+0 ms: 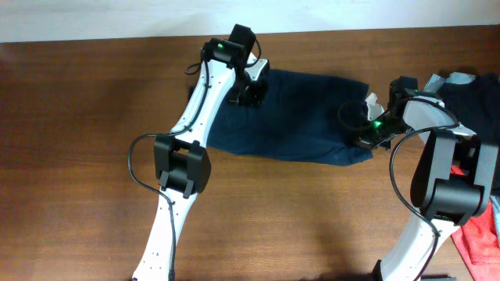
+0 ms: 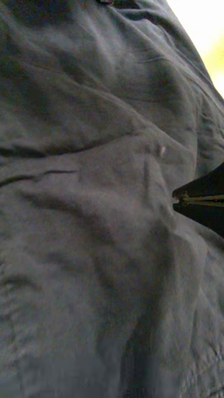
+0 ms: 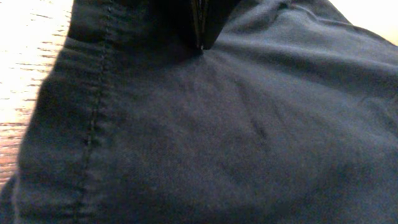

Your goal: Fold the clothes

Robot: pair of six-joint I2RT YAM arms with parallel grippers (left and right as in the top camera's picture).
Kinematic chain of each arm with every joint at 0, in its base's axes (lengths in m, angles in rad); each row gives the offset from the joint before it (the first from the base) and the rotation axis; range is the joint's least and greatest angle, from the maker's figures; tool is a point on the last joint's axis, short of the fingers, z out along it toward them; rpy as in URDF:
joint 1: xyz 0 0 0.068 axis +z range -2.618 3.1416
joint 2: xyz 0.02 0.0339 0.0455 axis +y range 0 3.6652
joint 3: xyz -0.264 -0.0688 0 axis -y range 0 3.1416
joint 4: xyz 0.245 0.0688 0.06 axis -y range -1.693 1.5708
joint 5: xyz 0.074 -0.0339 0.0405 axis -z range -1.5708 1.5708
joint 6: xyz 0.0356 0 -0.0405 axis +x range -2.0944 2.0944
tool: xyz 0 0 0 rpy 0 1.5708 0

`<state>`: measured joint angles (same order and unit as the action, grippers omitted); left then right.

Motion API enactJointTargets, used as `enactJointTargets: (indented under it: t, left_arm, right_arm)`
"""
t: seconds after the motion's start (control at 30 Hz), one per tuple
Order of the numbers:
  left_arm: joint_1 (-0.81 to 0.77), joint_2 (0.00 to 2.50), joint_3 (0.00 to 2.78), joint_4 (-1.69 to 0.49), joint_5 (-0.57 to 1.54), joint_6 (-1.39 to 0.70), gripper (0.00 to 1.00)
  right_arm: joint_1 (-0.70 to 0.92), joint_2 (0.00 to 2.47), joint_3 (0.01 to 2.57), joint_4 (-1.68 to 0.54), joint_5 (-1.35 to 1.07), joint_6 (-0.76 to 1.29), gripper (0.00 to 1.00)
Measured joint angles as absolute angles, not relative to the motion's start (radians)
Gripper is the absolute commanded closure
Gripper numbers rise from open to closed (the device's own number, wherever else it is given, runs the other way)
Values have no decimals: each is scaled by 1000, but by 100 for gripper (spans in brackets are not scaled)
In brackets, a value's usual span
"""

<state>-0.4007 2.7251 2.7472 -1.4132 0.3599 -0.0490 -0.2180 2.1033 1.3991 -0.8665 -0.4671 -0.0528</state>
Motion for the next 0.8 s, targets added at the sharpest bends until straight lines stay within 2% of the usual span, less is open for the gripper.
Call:
enactJointTargets:
  t: [0.33, 0.8]
  left_arm:
    - [-452, 2725, 2685, -1356, 357, -49, 100]
    - [-491, 2775, 2671, -1290, 252, -144, 100]
  right_arm:
    - [-215, 2103, 1399, -867, -456, -53, 95]
    - [-215, 2103, 1399, -866, -456, -53, 95]
